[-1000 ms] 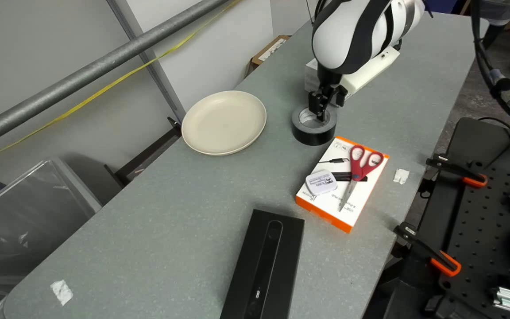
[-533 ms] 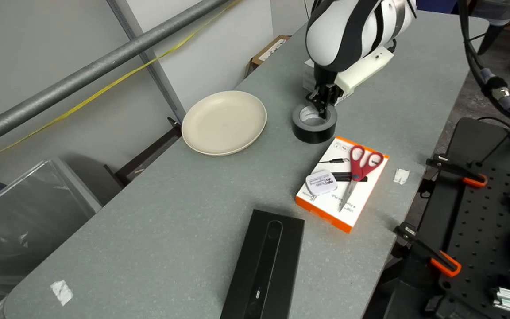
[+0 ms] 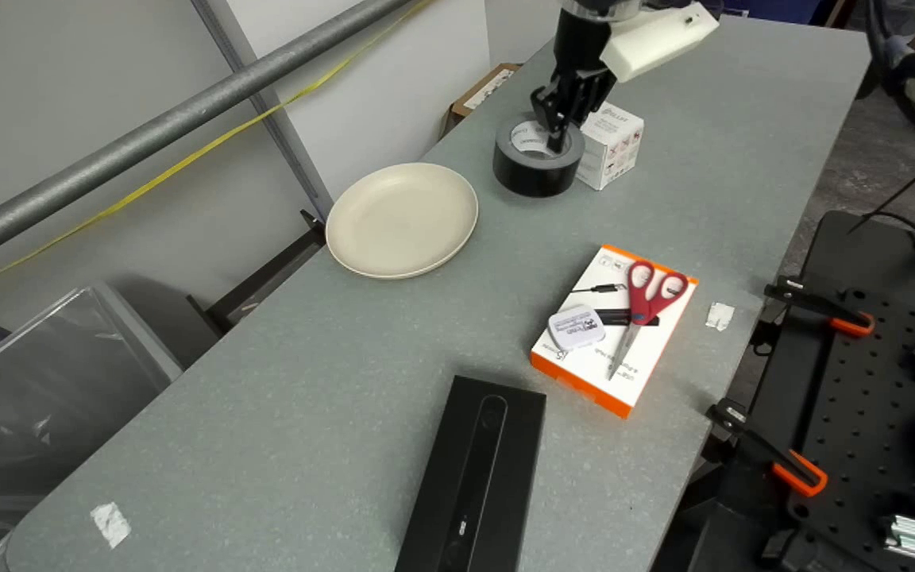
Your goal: Put the masking tape on the plate.
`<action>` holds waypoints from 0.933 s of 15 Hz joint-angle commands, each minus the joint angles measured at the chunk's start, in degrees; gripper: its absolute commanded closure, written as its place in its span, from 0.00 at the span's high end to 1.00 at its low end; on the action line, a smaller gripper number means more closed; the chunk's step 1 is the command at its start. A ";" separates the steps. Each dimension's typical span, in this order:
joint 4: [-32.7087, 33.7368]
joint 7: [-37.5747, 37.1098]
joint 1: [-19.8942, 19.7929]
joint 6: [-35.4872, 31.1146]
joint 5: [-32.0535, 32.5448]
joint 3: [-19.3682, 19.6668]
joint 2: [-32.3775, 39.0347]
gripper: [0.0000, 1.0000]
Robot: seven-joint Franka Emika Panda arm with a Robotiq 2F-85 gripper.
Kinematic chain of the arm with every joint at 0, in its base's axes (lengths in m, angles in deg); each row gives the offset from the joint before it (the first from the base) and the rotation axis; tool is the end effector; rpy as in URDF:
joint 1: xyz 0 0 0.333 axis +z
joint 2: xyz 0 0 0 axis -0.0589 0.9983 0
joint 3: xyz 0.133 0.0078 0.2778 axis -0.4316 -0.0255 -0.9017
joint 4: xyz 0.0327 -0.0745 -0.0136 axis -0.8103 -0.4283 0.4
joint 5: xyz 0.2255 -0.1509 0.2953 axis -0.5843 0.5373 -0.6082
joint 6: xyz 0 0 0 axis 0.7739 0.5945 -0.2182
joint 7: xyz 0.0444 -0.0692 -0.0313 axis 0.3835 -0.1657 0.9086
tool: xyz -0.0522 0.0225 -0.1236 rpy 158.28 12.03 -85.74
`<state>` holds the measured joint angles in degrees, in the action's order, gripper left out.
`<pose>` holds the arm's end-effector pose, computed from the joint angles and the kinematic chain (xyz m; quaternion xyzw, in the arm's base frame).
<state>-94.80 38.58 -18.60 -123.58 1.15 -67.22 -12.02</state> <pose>0.5205 -0.1506 0.2070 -0.9855 0.1479 -0.0728 0.0411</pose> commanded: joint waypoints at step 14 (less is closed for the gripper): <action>14.48 -4.81 5.24 9.87 -1.98 -0.97 7.73 0.06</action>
<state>-90.56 36.74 -15.94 -118.50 1.02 -67.48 -11.32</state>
